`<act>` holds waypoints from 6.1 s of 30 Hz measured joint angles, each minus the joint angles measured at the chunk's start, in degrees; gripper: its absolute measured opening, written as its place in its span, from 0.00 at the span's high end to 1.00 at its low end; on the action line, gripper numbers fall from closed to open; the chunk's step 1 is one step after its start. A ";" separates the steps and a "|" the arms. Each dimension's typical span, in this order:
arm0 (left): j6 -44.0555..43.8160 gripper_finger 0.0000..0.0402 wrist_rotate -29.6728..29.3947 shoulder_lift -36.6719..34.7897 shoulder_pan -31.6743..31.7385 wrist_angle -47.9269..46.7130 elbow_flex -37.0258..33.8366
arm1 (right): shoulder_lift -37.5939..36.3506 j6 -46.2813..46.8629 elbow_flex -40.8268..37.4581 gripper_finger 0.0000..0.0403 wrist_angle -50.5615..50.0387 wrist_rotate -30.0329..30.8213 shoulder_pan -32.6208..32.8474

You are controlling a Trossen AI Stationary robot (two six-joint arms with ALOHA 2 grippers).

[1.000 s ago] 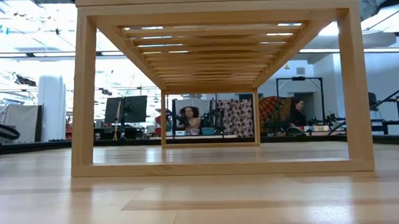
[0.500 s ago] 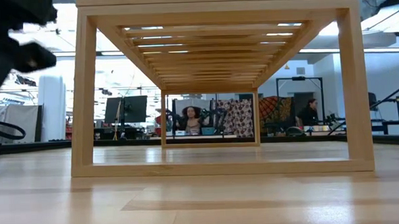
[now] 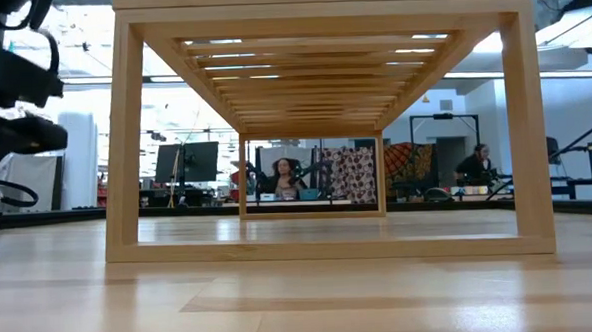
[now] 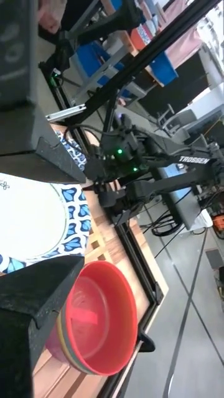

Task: Place and stack bowls onto a shelf
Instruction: Stack the left white patterned bowl on top of the white patterned bowl on the shelf, then stack the white patterned bowl on top of the white patterned bowl on the shelf

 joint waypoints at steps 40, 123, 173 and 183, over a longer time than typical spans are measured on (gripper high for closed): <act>-18.06 1.00 11.58 -11.82 12.91 -4.35 29.32 | 0.08 -0.24 -0.07 0.44 -1.57 0.85 -0.04; 14.49 0.60 -4.34 -16.24 27.61 55.76 16.87 | 0.06 -1.57 -0.02 0.44 10.58 1.01 -0.37; 16.42 0.60 -8.09 -18.34 27.65 54.16 13.05 | 0.19 62.24 -20.03 0.44 -36.57 -15.68 42.14; 16.49 0.60 -9.30 -18.33 27.65 54.23 13.05 | 2.53 68.22 -25.36 0.44 -27.77 -15.08 47.07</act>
